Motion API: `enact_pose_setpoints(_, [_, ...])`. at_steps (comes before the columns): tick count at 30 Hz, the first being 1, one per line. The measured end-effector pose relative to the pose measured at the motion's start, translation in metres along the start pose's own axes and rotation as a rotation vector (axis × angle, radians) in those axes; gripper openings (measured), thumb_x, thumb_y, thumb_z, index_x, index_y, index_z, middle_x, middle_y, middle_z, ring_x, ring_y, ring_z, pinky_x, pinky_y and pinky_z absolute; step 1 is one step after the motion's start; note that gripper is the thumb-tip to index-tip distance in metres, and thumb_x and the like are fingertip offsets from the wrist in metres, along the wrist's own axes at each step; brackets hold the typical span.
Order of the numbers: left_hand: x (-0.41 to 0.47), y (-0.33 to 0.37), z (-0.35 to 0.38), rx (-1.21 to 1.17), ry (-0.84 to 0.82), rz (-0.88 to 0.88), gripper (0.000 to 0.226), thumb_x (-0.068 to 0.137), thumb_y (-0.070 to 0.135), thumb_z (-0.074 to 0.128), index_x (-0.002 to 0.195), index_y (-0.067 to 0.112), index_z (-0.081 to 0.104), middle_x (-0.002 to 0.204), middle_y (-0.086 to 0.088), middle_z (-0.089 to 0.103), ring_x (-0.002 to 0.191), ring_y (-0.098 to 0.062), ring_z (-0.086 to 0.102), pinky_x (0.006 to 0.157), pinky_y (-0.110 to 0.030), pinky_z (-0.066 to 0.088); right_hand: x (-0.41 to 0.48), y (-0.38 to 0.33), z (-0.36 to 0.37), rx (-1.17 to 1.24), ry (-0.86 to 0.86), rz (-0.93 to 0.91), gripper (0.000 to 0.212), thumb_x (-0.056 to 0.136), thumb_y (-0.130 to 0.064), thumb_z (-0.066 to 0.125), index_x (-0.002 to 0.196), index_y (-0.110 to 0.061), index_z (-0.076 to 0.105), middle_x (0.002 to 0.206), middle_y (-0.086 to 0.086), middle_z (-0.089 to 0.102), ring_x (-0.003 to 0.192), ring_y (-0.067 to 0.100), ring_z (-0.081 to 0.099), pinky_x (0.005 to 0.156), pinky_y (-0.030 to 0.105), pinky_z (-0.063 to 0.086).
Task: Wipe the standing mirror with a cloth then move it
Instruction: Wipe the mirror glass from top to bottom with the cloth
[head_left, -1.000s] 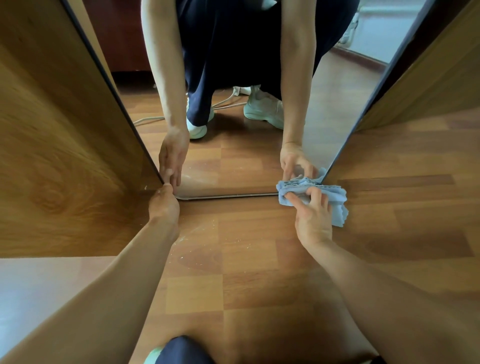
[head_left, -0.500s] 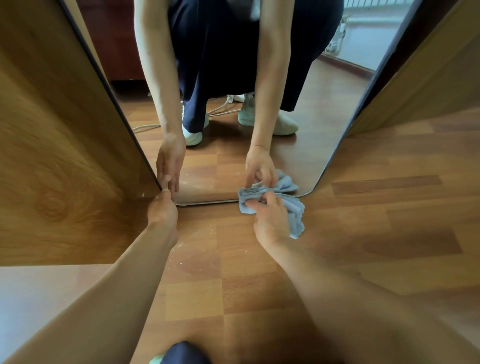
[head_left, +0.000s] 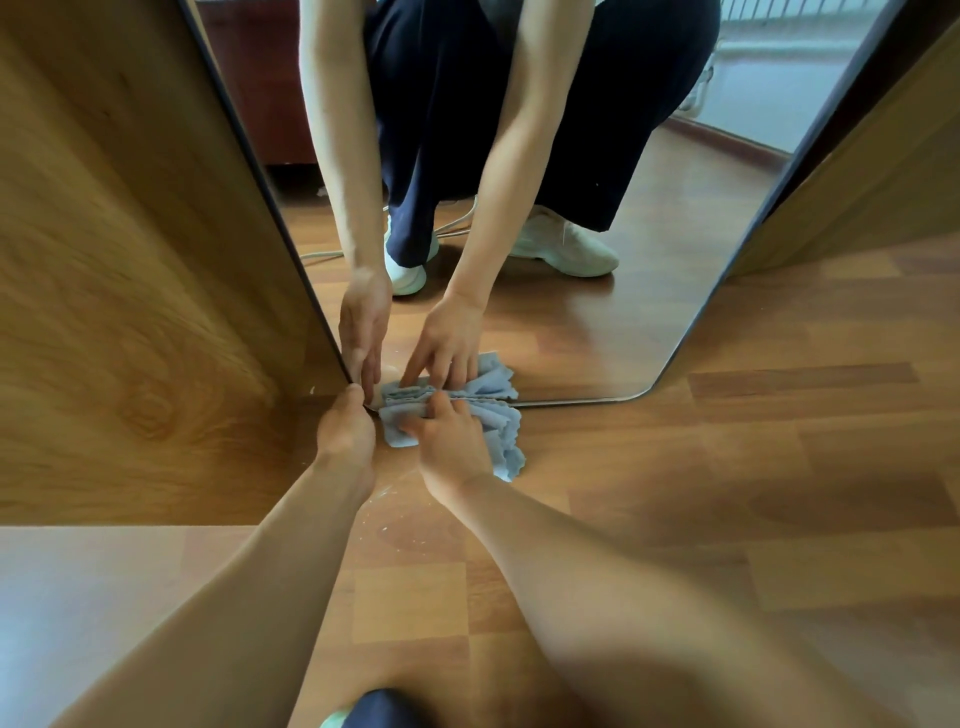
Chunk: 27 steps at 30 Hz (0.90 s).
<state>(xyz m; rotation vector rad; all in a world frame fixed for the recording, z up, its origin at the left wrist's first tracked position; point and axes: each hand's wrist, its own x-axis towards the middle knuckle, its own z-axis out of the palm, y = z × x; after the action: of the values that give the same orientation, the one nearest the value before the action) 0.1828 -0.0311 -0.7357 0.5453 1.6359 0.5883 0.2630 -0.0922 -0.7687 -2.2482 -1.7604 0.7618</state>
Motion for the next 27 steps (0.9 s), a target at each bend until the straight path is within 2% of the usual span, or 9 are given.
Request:
enact_pose_setpoints(3, [-0.002,-0.002,-0.004,0.058,-0.025,-0.015,0.033,0.098,0.035,0.043,0.116,0.011,0.056,0.117,-0.011,0.063,0.105,-0.026,0.061,0.101,-0.042,0.045,0.0,-0.002,-0.001,0.034,-0.032,-0.036,0.043,0.091,-0.005,0.052,0.127,-0.027,0.059,0.119,0.01,0.044,0.111,0.033,0.04,0.091,0.042,0.038])
enact_pose_setpoints(6, [-0.003,-0.005,-0.004,0.174,-0.045,-0.015,0.036,0.097,0.032,0.046,0.123,0.01,0.057,0.12,-0.012,0.063,0.109,-0.029,0.06,0.101,-0.043,0.045,-0.001,-0.007,0.0,0.15,-0.011,-0.034,0.041,0.09,-0.003,0.055,0.122,-0.027,0.063,0.105,0.008,0.047,0.105,0.03,0.044,0.089,0.04,0.04])
enact_pose_setpoints(8, [-0.004,-0.006,-0.005,0.254,-0.069,0.017,0.03,0.096,0.028,0.049,0.117,0.009,0.058,0.116,-0.011,0.063,0.105,-0.028,0.06,0.1,-0.042,0.045,-0.004,-0.008,0.001,0.256,0.019,-0.015,0.039,0.089,-0.002,0.055,0.116,-0.026,0.067,0.1,0.008,0.05,0.102,0.031,0.045,0.087,0.041,0.041])
enact_pose_setpoints(10, [-0.007,-0.006,-0.007,0.31,-0.108,0.036,0.026,0.092,0.023,0.054,0.116,0.012,0.057,0.112,-0.008,0.064,0.099,-0.024,0.06,0.095,-0.038,0.047,-0.008,-0.006,-0.003,0.317,0.033,-0.033,0.038,0.088,0.0,0.052,0.114,-0.022,0.069,0.1,0.011,0.052,0.1,0.031,0.046,0.084,0.039,0.042])
enact_pose_setpoints(13, [-0.012,-0.003,-0.009,0.329,-0.141,0.006,0.04,0.09,0.019,0.055,0.13,0.017,0.05,0.123,-0.008,0.059,0.107,-0.025,0.058,0.084,-0.037,0.052,-0.009,-0.003,-0.014,0.35,0.013,-0.057,0.04,0.087,0.004,0.046,0.117,-0.013,0.066,0.113,0.016,0.054,0.104,0.031,0.047,0.084,0.035,0.04])
enact_pose_setpoints(17, [-0.02,0.006,-0.01,0.274,-0.092,0.035,0.039,0.088,-0.005,0.047,0.121,0.013,0.056,0.113,-0.012,0.06,0.101,-0.029,0.06,0.073,-0.037,0.055,-0.013,-0.004,-0.021,0.533,0.089,-0.029,0.033,0.083,0.007,0.046,0.105,-0.006,0.066,0.11,0.013,0.055,0.106,0.027,0.051,0.093,0.033,0.041])
enact_pose_setpoints(19, [-0.027,0.012,-0.009,0.28,-0.061,0.072,0.043,0.085,-0.011,0.043,0.118,0.013,0.056,0.109,-0.013,0.06,0.097,-0.03,0.061,0.072,-0.036,0.054,-0.018,0.0,-0.023,0.453,0.095,-0.057,0.033,0.083,-0.001,0.051,0.113,-0.01,0.062,0.113,0.008,0.054,0.11,0.023,0.047,0.094,0.029,0.037])
enact_pose_setpoints(22, [-0.033,0.017,-0.008,0.268,-0.058,0.086,0.044,0.086,-0.01,0.04,0.118,0.014,0.056,0.108,-0.013,0.059,0.094,-0.029,0.06,0.065,-0.034,0.054,-0.029,0.011,-0.025,0.207,0.084,-0.079,0.048,0.081,-0.022,0.059,0.127,-0.026,0.049,0.124,-0.003,0.048,0.116,0.02,0.039,0.096,0.033,0.033])
enact_pose_setpoints(27, [-0.035,0.031,-0.011,0.298,-0.044,0.094,0.037,0.087,-0.004,0.043,0.114,0.02,0.054,0.116,-0.012,0.057,0.101,-0.03,0.057,0.084,-0.043,0.054,-0.032,0.024,-0.047,0.051,0.092,-0.116,0.037,0.088,-0.01,0.049,0.123,-0.019,0.056,0.123,0.003,0.056,0.112,0.027,0.05,0.088,0.036,0.038])
